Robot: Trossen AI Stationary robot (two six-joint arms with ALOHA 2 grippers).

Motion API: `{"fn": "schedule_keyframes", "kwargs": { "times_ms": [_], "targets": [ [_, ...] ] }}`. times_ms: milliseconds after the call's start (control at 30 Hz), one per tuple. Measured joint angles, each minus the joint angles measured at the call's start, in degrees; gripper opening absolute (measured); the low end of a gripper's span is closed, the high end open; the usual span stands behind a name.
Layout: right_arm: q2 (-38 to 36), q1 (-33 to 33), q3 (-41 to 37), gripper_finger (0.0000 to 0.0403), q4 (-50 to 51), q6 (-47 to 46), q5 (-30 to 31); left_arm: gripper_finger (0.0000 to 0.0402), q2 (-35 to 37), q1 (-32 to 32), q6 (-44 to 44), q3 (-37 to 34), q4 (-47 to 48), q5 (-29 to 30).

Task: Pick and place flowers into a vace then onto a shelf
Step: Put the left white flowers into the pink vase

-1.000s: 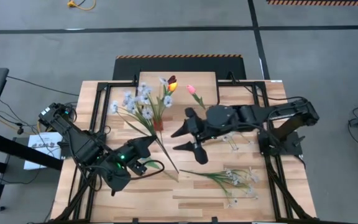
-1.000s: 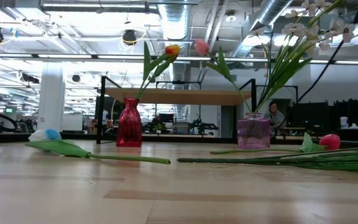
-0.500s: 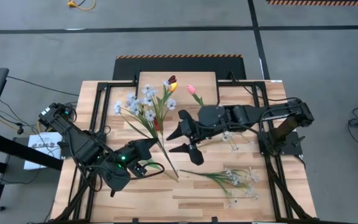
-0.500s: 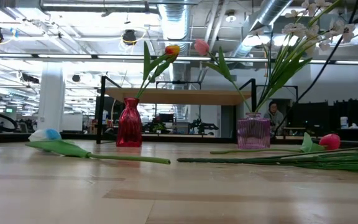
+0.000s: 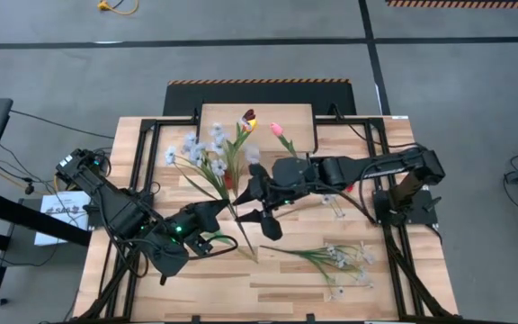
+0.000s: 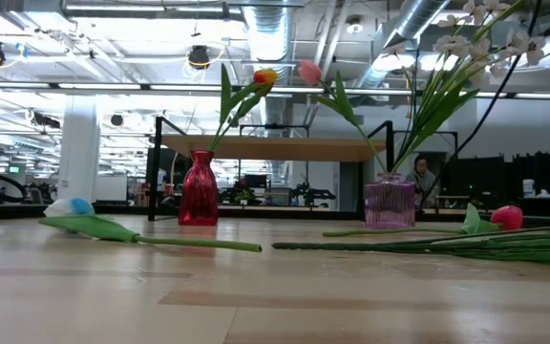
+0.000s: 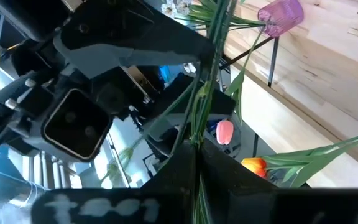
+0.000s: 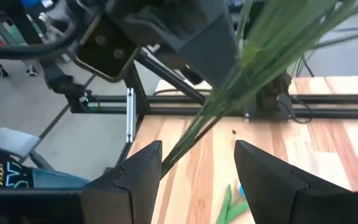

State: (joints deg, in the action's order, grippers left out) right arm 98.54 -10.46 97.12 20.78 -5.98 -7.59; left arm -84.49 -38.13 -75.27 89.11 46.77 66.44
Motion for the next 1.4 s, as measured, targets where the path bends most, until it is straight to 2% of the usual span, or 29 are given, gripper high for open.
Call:
{"fn": "schedule_keyframes", "kwargs": {
  "times_ms": [267, 400, 533, 733, 1033, 1167, 1400],
  "targets": [
    [0.3, 0.0, 0.0, 0.0182, -3.6, 0.5, -0.1, 0.0000, 0.0, 0.0, -0.1, 0.0, -0.2, 0.1],
    [0.1, 0.1, 0.0, 0.0162, -3.4, 0.8, -0.1, 0.0000, 0.0, 0.0, -0.1, 0.0, -0.2, 0.1],
    [0.1, 0.1, 0.0, 0.0115, -2.8, 1.9, -0.1, 0.0000, 0.0, 0.0, -0.1, 0.0, -0.2, 0.2],
    [0.1, 0.1, 0.0, 0.0012, -2.5, 4.7, 0.4, 0.0000, 0.0, 0.0, 0.2, 0.0, -0.2, 0.5],
    [0.0, 0.1, 0.0, 0.0004, -1.2, 5.6, 1.8, 0.0004, 0.0, -0.1, 0.5, 0.0, -0.7, -0.1],
    [0.0, 0.1, 0.0, 0.0002, -1.3, 5.6, 1.8, 0.0040, 0.0, -0.1, 0.6, 0.0, -5.0, -0.8],
    [0.0, 0.1, 0.0, 0.0001, -1.3, 5.6, 1.9, 0.0150, 0.0, -0.1, 3.2, 0.0, -6.3, -2.3]
  ]
}}
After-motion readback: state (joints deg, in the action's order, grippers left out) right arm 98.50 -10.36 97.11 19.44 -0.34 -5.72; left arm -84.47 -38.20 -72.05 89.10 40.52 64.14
